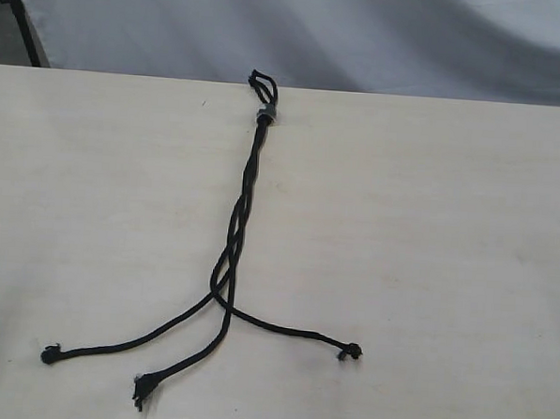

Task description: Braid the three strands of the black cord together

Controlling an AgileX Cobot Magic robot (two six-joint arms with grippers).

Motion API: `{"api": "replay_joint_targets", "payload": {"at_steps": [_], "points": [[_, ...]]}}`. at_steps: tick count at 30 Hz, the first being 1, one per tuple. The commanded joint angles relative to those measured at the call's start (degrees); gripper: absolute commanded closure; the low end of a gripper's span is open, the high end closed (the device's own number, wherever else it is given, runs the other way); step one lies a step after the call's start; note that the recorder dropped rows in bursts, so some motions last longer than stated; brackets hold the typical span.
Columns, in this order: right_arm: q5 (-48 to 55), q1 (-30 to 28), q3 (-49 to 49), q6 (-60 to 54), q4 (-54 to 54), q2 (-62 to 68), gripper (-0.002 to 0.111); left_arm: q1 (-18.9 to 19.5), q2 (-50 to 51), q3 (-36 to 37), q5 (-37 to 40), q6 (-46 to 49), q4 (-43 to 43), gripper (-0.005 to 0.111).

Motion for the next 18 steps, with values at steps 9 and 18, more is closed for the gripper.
{"api": "replay_joint_targets", "payload": {"at_steps": [9,18], "points": [[0.1,0.3,0.1,0.0,-0.4,-0.3,0.108,0.2,-0.2,0.2,0.1,-0.5,-0.7,0.107],[0.1,0.3,0.1,0.5,-0.4,-0.3,0.108,0.2,-0.2,0.2,0.1,-0.5,-0.7,0.107]]}}
